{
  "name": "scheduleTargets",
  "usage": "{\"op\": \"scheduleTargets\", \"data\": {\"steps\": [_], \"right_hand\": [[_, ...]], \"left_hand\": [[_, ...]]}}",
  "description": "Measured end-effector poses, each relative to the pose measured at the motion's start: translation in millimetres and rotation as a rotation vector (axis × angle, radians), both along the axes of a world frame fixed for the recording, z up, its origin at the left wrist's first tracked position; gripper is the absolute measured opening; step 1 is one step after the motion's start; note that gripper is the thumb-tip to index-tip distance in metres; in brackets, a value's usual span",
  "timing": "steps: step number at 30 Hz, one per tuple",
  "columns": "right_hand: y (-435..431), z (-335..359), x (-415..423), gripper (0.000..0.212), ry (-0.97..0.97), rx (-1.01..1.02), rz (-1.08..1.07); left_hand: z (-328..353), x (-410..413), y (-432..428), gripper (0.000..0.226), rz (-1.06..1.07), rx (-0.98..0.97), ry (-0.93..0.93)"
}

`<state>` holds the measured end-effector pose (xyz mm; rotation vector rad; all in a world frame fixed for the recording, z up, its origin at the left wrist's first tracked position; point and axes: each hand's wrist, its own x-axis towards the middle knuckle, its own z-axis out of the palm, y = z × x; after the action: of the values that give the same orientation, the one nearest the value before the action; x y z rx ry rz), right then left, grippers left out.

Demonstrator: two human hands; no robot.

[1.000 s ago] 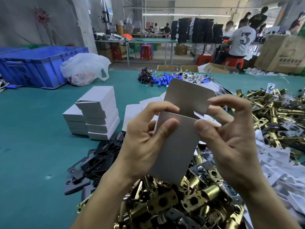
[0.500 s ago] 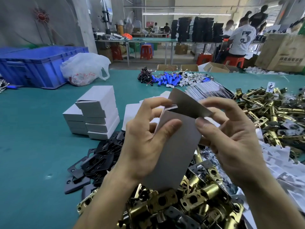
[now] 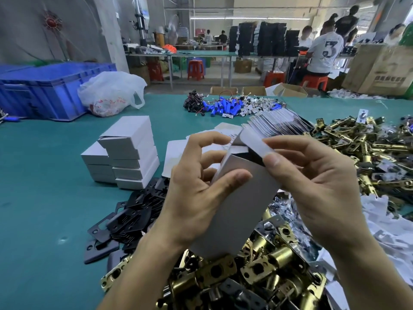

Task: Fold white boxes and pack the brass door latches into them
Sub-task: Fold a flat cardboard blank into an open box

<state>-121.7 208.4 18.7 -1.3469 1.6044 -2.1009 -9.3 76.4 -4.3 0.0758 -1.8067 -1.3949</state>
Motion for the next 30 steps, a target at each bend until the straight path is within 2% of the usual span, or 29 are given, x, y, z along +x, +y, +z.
{"op": "scheduleTargets", "data": {"steps": [9, 23, 30], "right_hand": [[0.5, -0.2, -4.0, 0.019, -0.108, -0.043, 0.035], [3.8, -0.9, -9.2, 0.026, 0.145, 0.032, 0.013], [6.8, 0.2, -14.4, 0.029, 0.069, 0.046, 0.165]], "left_hand": [[-1.5, -1.3, 0.9, 0.047, -0.064, -0.034, 0.032], [-6.6, -5.7, 3.1, 0.039, -0.065, -0.002, 0.075], [-6.5, -7.0, 6.6, 0.029, -0.038, 0.026, 0.102]]}}
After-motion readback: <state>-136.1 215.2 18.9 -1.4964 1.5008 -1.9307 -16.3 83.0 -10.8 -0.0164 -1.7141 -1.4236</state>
